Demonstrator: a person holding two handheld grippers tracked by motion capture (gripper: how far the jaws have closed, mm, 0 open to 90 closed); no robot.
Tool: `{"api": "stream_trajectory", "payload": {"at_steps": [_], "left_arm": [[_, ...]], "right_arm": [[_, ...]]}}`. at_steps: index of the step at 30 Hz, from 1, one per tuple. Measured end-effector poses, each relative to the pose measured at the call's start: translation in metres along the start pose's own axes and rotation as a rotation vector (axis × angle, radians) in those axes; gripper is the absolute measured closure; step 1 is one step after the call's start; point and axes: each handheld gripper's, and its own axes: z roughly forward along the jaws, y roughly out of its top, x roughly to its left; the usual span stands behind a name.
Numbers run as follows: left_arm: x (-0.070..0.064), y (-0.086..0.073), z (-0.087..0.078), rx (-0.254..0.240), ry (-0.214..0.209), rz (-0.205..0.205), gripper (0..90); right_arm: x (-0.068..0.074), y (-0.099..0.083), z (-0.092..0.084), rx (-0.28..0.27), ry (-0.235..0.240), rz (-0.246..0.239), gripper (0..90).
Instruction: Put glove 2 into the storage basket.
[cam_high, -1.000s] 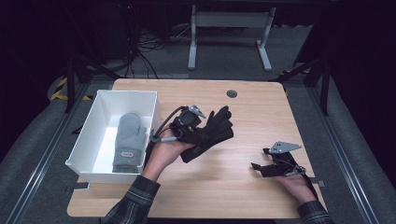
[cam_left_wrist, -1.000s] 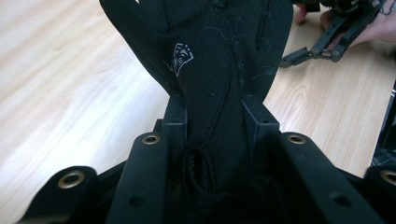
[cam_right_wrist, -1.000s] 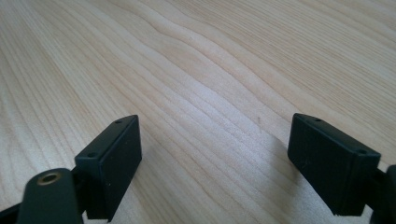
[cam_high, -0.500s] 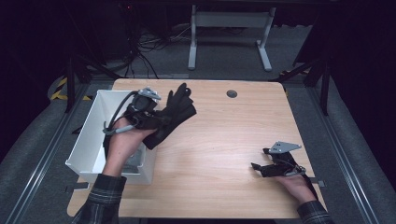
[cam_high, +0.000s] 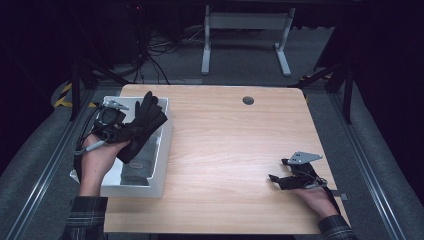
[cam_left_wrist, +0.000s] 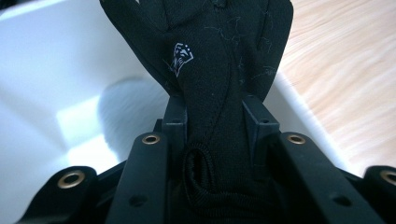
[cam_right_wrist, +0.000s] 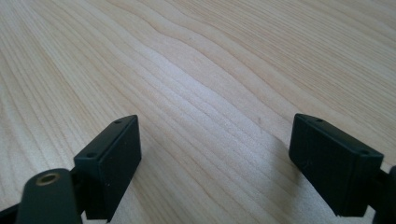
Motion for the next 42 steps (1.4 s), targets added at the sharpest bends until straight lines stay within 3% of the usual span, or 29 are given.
{"api": "stream_trajectory", "payload": {"at_steps": [6, 14, 20, 24, 31, 42], "left_arm": [[0.014, -0.014, 0.021, 0.044, 0.018, -0.044, 68.1], [0.022, -0.026, 0.048, 0.104, 0.048, -0.092, 66.6], [0.024, -0.029, 0.054, 0.116, 0.051, -0.077, 58.0], [0.023, -0.028, 0.058, 0.129, 0.058, -0.053, 43.4], [0.022, -0.025, 0.055, 0.105, 0.086, -0.05, 22.5], [0.017, -0.012, 0.034, 0.023, 0.081, -0.029, 15.7]], "right_arm": [[0.0, 0.0, 0.0, 0.0, -0.001, 0.001, 17.4], [0.0, 0.0, 0.0, 0.001, -0.001, 0.001, 17.4], [0.0, 0.0, 0.0, 0.0, -0.002, 0.001, 17.4], [0.0, 0.0, 0.0, 0.002, -0.004, 0.002, 17.3], [0.0, 0.0, 0.0, 0.002, -0.004, 0.001, 17.3], [0.0, 0.0, 0.0, 0.002, -0.004, 0.002, 17.3]]}}
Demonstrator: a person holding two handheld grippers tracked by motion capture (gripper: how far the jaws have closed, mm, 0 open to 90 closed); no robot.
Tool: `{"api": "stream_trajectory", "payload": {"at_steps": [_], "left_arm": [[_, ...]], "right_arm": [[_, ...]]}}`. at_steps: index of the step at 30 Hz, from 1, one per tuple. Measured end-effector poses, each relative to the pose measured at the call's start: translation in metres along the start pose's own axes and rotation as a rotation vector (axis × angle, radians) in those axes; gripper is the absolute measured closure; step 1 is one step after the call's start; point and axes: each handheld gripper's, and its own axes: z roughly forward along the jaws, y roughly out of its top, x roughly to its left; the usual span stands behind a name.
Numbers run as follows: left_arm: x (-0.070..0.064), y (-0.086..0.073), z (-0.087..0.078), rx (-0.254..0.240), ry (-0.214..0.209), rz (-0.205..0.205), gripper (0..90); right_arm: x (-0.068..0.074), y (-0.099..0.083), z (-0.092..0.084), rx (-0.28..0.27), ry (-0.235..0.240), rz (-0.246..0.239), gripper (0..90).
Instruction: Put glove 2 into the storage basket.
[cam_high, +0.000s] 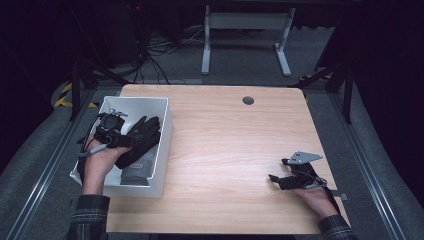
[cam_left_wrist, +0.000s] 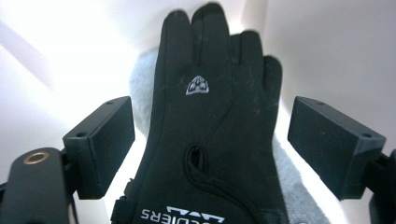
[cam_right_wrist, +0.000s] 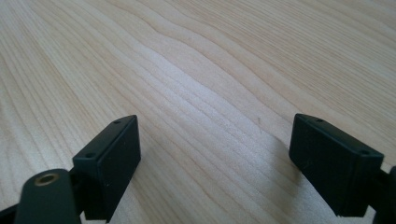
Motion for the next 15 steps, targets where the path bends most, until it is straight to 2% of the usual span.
{"api": "stream_trajectory", "payload": {"at_steps": [7, 12, 15], "left_arm": [[-0.017, 0.011, -0.011, -0.056, -0.05, 0.029, 15.6], [-0.038, 0.021, -0.014, -0.089, -0.1, 0.064, 15.8], [-0.055, 0.028, -0.014, -0.11, -0.134, 0.085, 15.9]], "right_arm": [[0.0, 0.0, 0.0, -0.001, -0.001, -0.001, 17.2], [0.0, 0.0, 0.0, -0.001, 0.002, 0.0, 17.1], [0.0, 0.0, 0.0, -0.001, 0.002, 0.0, 17.1]]}}
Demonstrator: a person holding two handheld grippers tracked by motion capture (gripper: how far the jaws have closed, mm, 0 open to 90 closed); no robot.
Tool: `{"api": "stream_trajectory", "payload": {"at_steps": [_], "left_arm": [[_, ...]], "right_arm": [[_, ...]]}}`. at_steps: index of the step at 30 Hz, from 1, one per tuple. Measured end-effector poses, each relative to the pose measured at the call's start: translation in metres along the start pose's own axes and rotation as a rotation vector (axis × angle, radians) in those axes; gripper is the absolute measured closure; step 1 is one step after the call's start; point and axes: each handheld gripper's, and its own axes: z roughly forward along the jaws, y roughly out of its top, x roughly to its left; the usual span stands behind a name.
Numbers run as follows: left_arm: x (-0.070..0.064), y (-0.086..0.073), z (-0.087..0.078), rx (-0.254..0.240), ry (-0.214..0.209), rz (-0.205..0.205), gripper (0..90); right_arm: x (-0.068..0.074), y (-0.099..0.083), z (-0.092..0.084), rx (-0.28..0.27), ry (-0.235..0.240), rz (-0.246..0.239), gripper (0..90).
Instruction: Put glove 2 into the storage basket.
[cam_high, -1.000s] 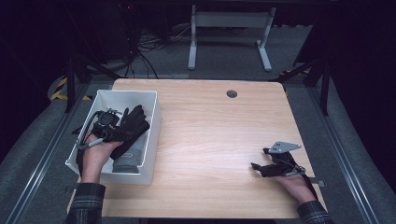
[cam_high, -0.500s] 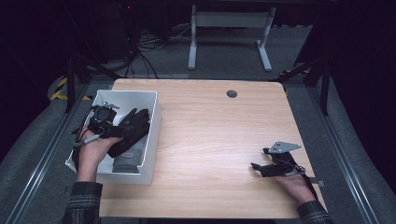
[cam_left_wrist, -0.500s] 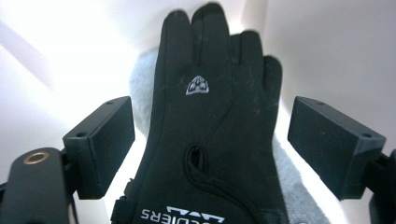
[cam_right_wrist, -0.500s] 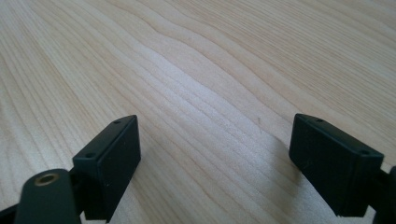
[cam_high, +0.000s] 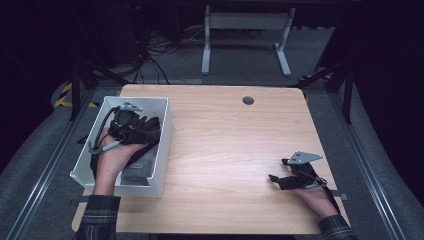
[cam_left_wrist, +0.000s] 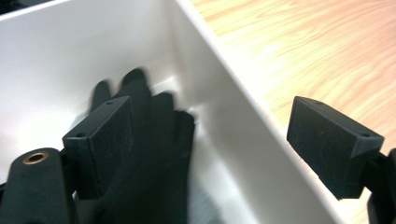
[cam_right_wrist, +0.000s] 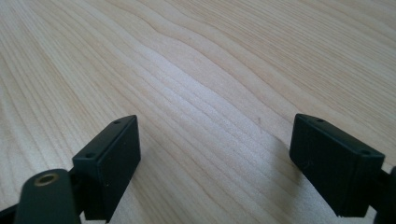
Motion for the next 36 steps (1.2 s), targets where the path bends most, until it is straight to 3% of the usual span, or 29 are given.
{"api": "stream_trajectory", "payload": {"at_steps": [6, 11, 19, 25, 31, 36], "left_arm": [[-0.031, 0.011, 0.01, -0.024, -0.06, 0.041, 15.9], [-0.066, 0.018, 0.024, -0.029, -0.104, 0.091, 15.9], [-0.115, 0.017, 0.051, -0.025, -0.166, 0.168, 15.9], [-0.146, 0.001, 0.081, 0.0, -0.209, 0.227, 15.8], [-0.161, -0.019, 0.105, 0.003, -0.231, 0.27, 15.4], [-0.171, -0.04, 0.131, 0.044, -0.257, 0.303, 14.3]], "right_arm": [[0.0, 0.0, 0.0, 0.0, 0.0, 0.0, 17.1], [0.0, 0.0, 0.0, 0.0, 0.001, 0.0, 16.9], [0.0, 0.0, 0.0, 0.0, 0.003, -0.002, 16.5], [0.0, 0.0, 0.0, 0.0, 0.004, -0.003, 16.3], [0.0, 0.0, 0.0, 0.001, 0.005, -0.002, 16.2], [0.0, 0.0, 0.0, 0.0, 0.005, -0.005, 16.2]]}}
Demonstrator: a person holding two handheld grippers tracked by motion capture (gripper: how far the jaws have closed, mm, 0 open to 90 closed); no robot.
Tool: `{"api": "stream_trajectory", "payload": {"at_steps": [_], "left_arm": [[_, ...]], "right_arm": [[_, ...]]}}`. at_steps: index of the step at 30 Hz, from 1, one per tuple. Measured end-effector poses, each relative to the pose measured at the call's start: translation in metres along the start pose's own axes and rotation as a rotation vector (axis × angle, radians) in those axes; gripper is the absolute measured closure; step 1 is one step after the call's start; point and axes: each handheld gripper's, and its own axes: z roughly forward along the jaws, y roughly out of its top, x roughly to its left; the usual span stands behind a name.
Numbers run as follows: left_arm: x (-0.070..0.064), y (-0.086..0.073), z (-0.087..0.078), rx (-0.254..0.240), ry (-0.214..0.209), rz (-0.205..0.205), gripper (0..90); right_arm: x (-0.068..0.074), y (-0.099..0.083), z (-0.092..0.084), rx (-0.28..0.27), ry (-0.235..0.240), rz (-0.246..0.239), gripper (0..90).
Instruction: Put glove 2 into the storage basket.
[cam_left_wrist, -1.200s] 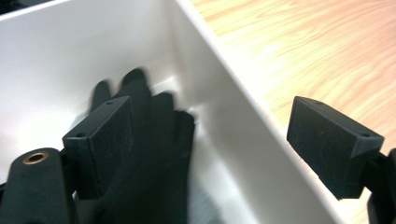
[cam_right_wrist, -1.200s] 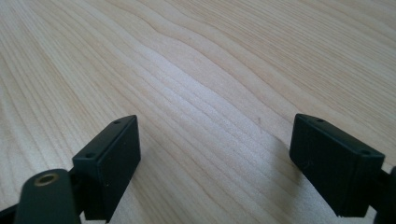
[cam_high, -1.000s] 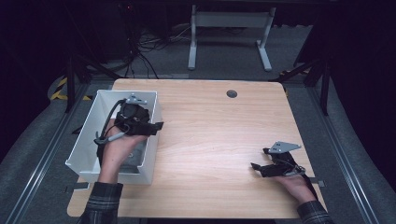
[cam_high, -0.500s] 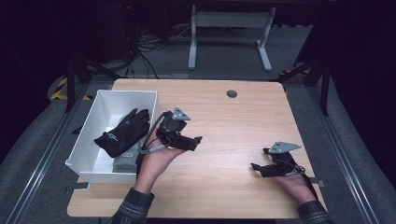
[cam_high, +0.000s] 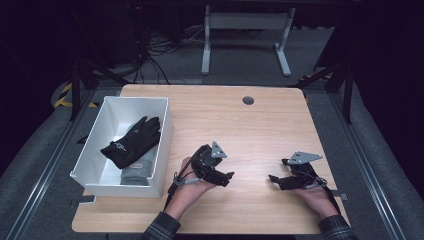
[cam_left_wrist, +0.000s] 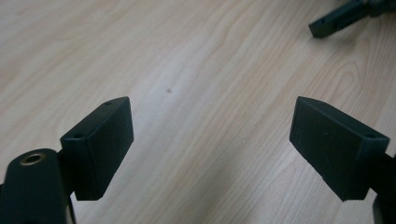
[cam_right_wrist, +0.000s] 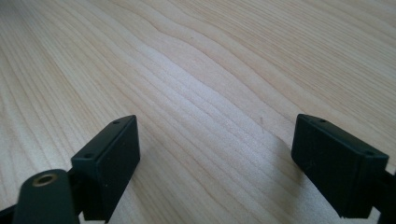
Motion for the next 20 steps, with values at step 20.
{"api": "stream_trajectory", "payload": {"at_steps": [20], "left_arm": [[-0.002, -0.025, 0.035, 0.034, -0.021, 0.048, 2.3]], "right_arm": [[0.0, 0.0, 0.0, 0.001, 0.0, 0.001, 16.1]]}}
